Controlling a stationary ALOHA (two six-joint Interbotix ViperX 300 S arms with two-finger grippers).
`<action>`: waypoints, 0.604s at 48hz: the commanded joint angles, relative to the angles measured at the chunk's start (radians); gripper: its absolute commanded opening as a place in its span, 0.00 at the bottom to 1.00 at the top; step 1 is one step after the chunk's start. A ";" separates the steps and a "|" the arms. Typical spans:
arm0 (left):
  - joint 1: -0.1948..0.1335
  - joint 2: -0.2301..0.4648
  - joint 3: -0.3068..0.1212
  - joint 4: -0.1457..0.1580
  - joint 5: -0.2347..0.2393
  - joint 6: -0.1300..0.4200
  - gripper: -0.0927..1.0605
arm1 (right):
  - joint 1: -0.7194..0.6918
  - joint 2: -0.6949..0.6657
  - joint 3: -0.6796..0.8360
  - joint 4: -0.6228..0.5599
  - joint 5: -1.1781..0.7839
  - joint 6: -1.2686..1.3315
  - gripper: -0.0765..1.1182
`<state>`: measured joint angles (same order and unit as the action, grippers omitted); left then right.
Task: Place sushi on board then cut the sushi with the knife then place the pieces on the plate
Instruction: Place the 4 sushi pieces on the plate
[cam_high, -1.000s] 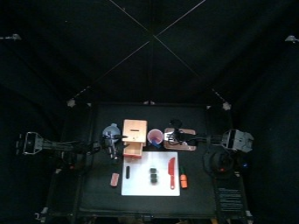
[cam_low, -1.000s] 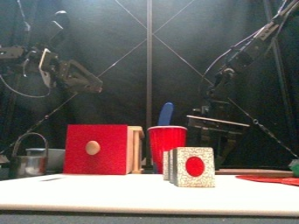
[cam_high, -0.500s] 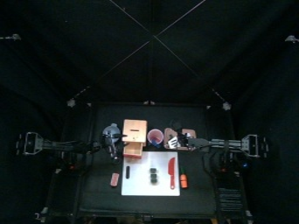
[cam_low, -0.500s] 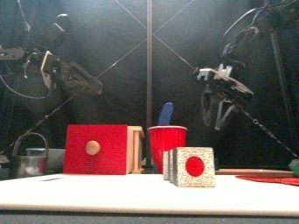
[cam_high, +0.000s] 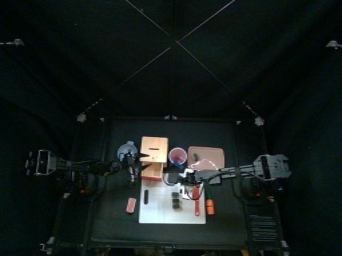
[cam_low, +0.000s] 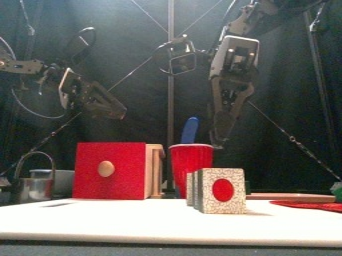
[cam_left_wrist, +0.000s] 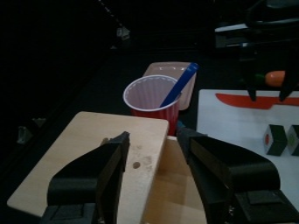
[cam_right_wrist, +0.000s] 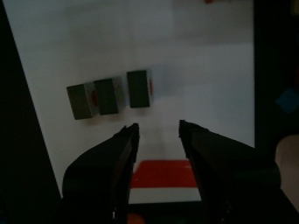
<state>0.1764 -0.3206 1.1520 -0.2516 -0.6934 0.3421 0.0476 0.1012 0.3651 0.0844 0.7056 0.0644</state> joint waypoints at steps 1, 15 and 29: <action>0.005 0.000 -0.020 -0.006 -0.005 -0.002 0.81 | 0.003 0.014 -0.046 0.009 -0.011 -0.021 0.73; 0.014 0.000 -0.012 -0.009 -0.005 0.000 0.81 | 0.012 0.103 -0.087 0.017 -0.028 -0.035 0.73; 0.014 0.000 -0.008 -0.009 -0.005 -0.002 0.81 | 0.009 0.149 -0.083 0.025 -0.031 -0.018 0.67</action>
<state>0.1871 -0.3206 1.1536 -0.2608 -0.6934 0.3421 0.0583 0.2715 0.2991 0.1074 0.6811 0.0445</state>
